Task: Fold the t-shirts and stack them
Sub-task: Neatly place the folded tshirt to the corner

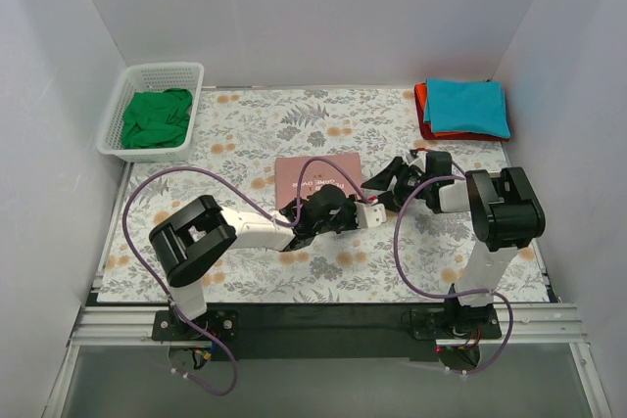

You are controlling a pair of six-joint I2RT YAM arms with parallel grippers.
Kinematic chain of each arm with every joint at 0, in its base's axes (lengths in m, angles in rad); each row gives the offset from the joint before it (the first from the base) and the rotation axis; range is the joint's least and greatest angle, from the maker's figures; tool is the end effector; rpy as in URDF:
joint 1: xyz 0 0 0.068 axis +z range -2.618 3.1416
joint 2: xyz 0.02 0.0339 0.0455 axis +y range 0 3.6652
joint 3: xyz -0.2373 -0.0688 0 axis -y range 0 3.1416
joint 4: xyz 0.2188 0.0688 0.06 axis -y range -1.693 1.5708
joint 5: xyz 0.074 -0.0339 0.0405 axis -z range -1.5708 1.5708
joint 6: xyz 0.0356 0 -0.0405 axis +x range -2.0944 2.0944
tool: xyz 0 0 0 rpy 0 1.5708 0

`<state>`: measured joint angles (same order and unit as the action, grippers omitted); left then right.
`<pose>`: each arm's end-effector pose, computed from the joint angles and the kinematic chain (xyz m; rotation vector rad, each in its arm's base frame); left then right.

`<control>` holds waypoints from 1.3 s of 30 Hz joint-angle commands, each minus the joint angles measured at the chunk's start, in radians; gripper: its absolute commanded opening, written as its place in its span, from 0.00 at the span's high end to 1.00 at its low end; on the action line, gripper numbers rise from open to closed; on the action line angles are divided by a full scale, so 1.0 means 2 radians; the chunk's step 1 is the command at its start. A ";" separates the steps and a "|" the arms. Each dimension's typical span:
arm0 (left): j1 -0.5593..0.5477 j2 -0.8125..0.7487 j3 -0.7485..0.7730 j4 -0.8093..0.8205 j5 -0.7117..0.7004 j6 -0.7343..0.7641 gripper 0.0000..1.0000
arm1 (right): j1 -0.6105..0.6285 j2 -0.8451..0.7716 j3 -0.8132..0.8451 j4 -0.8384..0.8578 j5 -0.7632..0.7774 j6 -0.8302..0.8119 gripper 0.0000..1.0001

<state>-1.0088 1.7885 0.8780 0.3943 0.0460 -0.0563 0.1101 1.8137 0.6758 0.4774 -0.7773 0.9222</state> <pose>0.1841 -0.2955 0.1551 1.0170 1.9083 -0.6821 0.2972 0.0580 0.1094 0.4937 2.3363 1.3994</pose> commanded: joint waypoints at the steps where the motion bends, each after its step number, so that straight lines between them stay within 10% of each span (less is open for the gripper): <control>1: 0.000 -0.027 0.016 -0.008 0.028 -0.015 1.00 | 0.019 0.033 -0.015 0.066 0.020 0.046 0.24; 27: 0.007 -0.016 0.034 0.005 0.021 -0.062 1.00 | 0.104 0.142 0.013 0.171 0.188 0.126 0.52; 30: 0.007 -0.017 0.035 0.002 0.011 -0.062 1.00 | 0.104 0.141 0.018 0.169 0.179 0.119 0.78; 32: 0.010 -0.029 0.036 -0.005 0.005 -0.072 0.82 | 0.101 0.133 0.021 0.159 0.174 0.094 0.99; 39: 0.068 -0.141 0.024 -0.129 0.081 -0.172 0.48 | 0.061 0.093 0.162 -0.047 0.107 -0.124 0.99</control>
<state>-0.9348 1.6756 0.9161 0.2459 0.1329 -0.2932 0.2821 2.0300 0.8528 0.6788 -0.5480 0.9760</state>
